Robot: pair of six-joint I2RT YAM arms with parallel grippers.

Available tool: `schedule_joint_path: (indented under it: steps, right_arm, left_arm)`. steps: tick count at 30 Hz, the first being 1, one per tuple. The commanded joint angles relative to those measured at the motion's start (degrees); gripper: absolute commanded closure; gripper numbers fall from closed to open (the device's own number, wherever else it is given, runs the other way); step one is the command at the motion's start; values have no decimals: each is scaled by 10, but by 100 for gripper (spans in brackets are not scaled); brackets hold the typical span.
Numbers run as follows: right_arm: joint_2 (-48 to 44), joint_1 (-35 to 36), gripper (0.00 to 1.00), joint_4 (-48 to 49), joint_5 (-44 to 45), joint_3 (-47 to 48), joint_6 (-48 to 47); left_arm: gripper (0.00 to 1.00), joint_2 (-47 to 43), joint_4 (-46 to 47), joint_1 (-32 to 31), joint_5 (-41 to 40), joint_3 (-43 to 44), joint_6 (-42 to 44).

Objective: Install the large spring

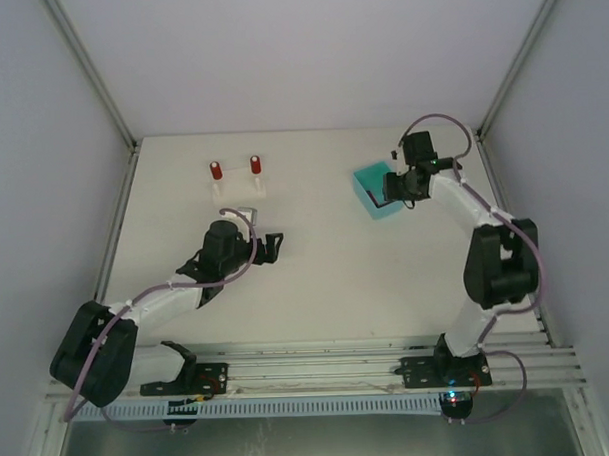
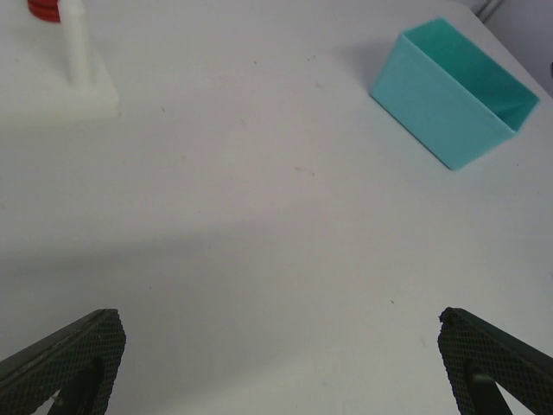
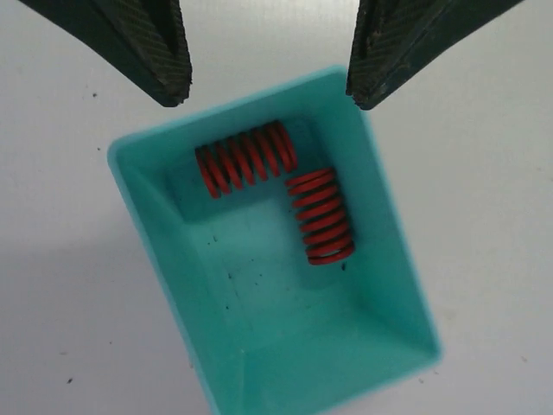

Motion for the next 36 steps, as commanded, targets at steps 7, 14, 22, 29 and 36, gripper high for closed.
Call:
schedule_joint_path:
  steps: [7,14,22,29,36]
  right_arm:
    - [188,-36,47,-177,-152,221,-119]
    - [283,-36,42,-277,-140,328,-163]
    - [327,-17,33,-290,-108,347,-184]
    - [363,-9,34,-283,-38,367,-163]
    - [353,-6,45,-223,-4,333,-107]
  left_arm:
    - [1,2,29,-8,-45,9,36]
    - [1,3,23,-9,-51,13,40]
    - [1,19,16,-9,-63,20,43]
    - [1,28,15,-9,-69,22,45]
    - [1,28,13,-9,-73,23,47]
